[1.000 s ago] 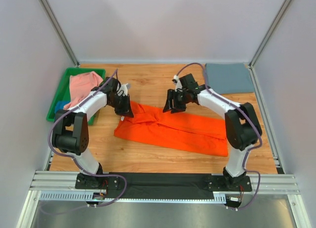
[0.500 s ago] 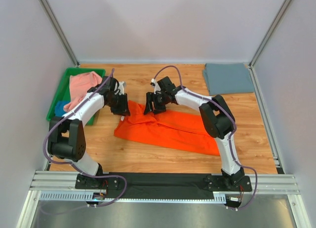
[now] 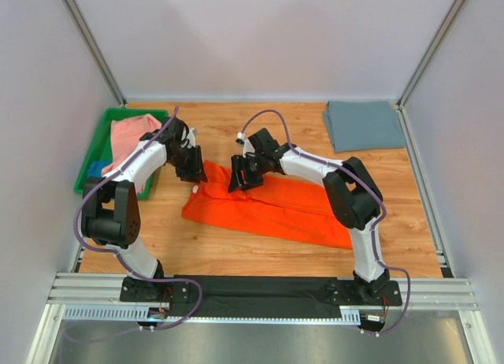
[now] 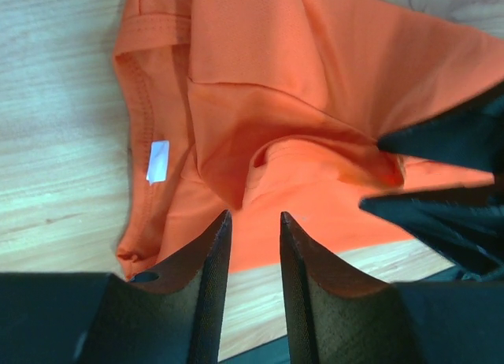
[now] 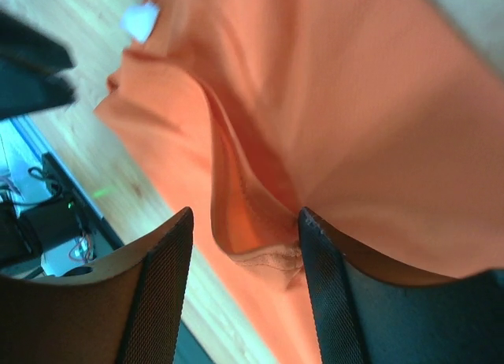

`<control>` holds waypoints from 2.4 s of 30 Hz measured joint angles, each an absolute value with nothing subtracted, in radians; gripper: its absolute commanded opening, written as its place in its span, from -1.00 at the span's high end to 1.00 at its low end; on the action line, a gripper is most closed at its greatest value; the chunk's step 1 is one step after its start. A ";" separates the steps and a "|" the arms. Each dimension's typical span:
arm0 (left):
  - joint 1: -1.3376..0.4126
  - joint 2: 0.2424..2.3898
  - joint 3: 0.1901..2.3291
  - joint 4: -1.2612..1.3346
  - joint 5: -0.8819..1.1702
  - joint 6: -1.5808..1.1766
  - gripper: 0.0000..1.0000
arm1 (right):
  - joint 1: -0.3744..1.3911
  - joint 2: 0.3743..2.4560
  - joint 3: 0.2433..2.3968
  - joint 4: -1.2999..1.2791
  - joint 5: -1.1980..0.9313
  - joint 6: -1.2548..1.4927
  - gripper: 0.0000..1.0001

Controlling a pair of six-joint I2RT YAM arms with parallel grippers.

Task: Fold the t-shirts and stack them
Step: Fold the tshirt

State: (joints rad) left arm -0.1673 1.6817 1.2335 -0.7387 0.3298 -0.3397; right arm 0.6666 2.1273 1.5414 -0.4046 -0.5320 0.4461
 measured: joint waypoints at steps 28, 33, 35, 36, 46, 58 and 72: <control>-0.188 1.718 1.049 -0.736 0.387 -0.447 0.24 | 0.749 1.960 1.502 -0.575 -0.238 0.543 0.06; -0.187 1.680 1.051 -0.755 0.360 -0.455 0.21 | 0.778 1.964 1.503 -0.663 -0.165 0.719 0.06; -0.187 1.671 1.053 -0.761 0.349 -0.459 0.21 | 0.793 1.972 1.509 -0.695 -0.141 0.765 0.06; -0.187 1.671 1.053 -0.762 0.344 -0.462 0.21 | 0.803 1.982 1.518 -0.712 -0.128 0.787 0.06; -0.168 1.686 1.077 -0.796 0.293 -0.473 0.14 | 0.836 2.033 1.477 -0.738 -0.062 0.871 0.83; -0.128 1.881 1.537 -0.852 0.229 -0.407 0.06 | 0.834 1.972 1.351 -0.650 -0.071 0.838 0.65; -0.115 2.088 1.695 -0.879 0.305 -0.339 0.13 | 0.619 1.753 1.306 -0.712 -0.031 0.772 0.52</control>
State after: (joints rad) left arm -0.1150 2.0880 1.6955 -0.8795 0.3046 -0.3389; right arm 0.6189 1.7531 1.3056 -0.7124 -0.0311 0.7719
